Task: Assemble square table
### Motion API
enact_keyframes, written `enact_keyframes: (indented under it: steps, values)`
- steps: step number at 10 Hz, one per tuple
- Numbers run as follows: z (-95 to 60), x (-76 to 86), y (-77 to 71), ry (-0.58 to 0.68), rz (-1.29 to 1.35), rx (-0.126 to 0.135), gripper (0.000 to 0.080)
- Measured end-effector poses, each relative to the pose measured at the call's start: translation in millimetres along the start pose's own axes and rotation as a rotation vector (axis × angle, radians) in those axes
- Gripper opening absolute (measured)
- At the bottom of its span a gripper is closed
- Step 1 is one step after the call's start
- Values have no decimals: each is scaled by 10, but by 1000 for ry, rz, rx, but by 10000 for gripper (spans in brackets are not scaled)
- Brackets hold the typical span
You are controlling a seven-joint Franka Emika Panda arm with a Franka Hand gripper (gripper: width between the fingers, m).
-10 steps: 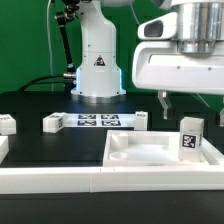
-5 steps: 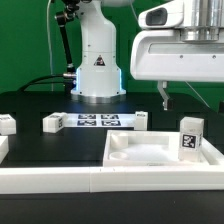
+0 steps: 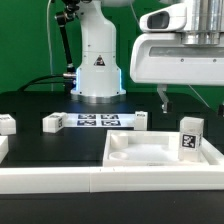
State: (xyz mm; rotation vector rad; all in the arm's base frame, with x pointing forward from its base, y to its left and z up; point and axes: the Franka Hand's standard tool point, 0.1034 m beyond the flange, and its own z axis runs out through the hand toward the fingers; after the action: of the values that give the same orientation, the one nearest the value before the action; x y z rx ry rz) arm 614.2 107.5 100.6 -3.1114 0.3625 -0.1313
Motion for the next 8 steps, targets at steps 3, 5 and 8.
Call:
enact_keyframes:
  steps: [3,5,8]
  values:
    - [-26,-10,189,-27,-177,1,649]
    - [-13,-16,163,-24,-157,1,649]
    - [-8,-24,170,-23,-158,1,649]
